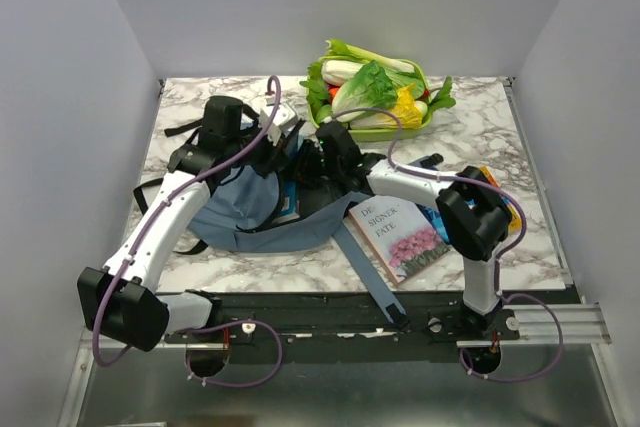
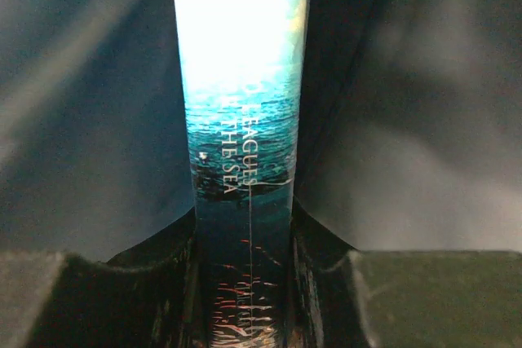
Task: Pack the student bag
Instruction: Place the book in the student bag.
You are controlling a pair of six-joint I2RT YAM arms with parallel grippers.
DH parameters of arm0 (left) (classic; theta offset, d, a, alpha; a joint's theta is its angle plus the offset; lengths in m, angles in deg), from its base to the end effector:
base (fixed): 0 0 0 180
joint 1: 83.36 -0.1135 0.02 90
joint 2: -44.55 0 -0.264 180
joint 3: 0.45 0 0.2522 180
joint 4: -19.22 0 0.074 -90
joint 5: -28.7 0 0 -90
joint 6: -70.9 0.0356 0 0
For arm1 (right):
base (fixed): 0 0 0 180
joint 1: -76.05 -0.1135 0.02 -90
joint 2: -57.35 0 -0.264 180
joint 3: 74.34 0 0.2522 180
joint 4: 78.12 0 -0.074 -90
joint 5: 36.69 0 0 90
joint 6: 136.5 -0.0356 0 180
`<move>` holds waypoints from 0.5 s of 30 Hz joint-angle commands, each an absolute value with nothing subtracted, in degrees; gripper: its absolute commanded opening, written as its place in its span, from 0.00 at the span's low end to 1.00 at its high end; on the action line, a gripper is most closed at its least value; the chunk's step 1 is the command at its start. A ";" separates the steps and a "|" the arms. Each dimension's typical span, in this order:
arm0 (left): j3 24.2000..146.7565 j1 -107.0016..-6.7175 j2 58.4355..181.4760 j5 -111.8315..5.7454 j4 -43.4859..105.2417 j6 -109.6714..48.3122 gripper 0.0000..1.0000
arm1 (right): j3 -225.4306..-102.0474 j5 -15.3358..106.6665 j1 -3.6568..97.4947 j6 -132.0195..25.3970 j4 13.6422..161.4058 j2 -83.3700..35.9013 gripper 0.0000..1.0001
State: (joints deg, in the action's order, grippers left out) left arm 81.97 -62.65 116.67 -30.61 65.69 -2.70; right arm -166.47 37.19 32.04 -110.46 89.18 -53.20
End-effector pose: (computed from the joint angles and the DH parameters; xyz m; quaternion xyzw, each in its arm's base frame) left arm 0.2476 -0.1130 0.3481 0.3872 0.7771 -0.2522 0.4273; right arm 0.3129 0.3160 0.2251 0.0815 0.8612 0.4654 0.1874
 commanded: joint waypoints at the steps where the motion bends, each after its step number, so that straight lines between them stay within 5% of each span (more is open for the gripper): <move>1: 84.42 -67.09 116.70 -19.83 63.83 -5.13 0.00 | -172.12 40.64 29.20 -110.66 103.66 -55.59 0.00; 5: 84.50 -68.85 117.76 -18.41 65.32 -3.72 0.00 | -177.48 43.63 28.58 -108.64 103.16 -59.01 0.08; 7: 84.41 -69.38 117.85 -18.41 65.68 -2.85 0.00 | -179.24 44.87 28.58 -107.23 99.99 -60.68 0.24; 8: 84.33 -70.08 117.76 -18.59 65.68 -2.67 0.00 | -179.94 44.52 28.58 -106.79 99.46 -61.30 0.41; 13: 83.80 -71.76 118.55 -18.68 66.38 -1.61 0.00 | -178.55 42.67 29.29 -100.39 90.85 -59.12 0.70; 15: 83.62 -72.20 118.82 -18.50 66.38 -1.35 0.00 | -174.79 42.24 29.98 -97.32 89.01 -55.43 0.99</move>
